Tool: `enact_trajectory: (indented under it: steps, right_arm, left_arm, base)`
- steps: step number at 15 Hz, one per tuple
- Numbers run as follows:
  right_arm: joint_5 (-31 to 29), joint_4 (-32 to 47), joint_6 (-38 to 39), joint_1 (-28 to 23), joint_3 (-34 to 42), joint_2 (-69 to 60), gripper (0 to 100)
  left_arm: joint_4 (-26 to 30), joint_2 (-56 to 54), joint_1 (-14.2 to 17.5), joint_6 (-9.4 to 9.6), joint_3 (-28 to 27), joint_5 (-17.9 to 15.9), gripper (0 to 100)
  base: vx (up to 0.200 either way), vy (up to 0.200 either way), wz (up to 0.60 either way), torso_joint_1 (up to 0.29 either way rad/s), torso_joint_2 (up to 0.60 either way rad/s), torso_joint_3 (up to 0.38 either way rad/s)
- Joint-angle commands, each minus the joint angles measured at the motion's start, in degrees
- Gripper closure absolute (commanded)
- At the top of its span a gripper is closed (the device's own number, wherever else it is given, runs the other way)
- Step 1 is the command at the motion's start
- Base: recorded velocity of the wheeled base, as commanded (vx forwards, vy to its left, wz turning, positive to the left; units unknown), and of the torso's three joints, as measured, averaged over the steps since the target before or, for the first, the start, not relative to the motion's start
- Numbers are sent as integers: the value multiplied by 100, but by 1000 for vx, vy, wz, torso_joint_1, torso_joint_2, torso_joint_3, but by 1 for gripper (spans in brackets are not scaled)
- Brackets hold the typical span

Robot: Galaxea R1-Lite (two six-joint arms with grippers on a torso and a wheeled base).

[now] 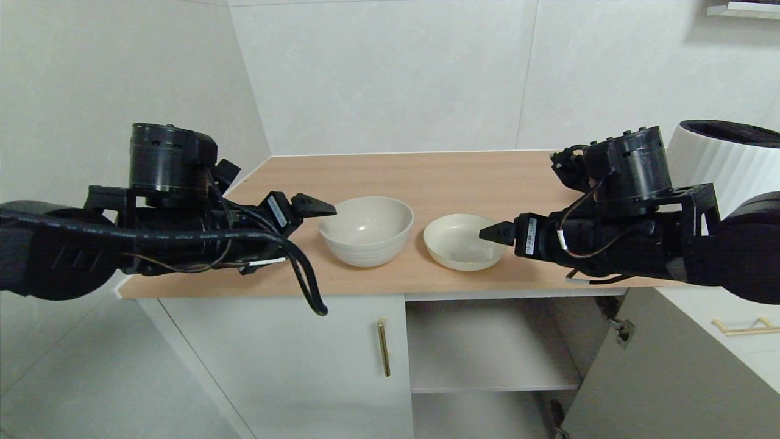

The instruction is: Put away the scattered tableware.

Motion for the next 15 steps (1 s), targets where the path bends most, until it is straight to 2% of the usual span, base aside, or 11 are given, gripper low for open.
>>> enact_trajectory:
  steps: [1, 9, 10, 15]
  right_arm:
    - [1, 0, -1, 7, 7, 8, 0]
    - [1, 0, -1, 7, 7, -10, 0]
    - [1, 0, -1, 7, 7, -10, 0]
    - [-8, 0, -19, 7, 7, 8, 0]
  left_arm:
    - [-58, 262, -109, -85, -2, 18, 0]
    - [-155, 342, -126, -112, 7, 27, 0]
    - [-155, 350, -126, -112, 7, 27, 100]
    - [-146, 324, -126, -112, 7, 36, 100]
  base:
    - [0, 0, 0, 0, 0, 0]
    - [0, 0, 0, 0, 0, 0]
    - [0, 0, 0, 0, 0, 0]
    - [0, 0, 0, 0, 0, 0]
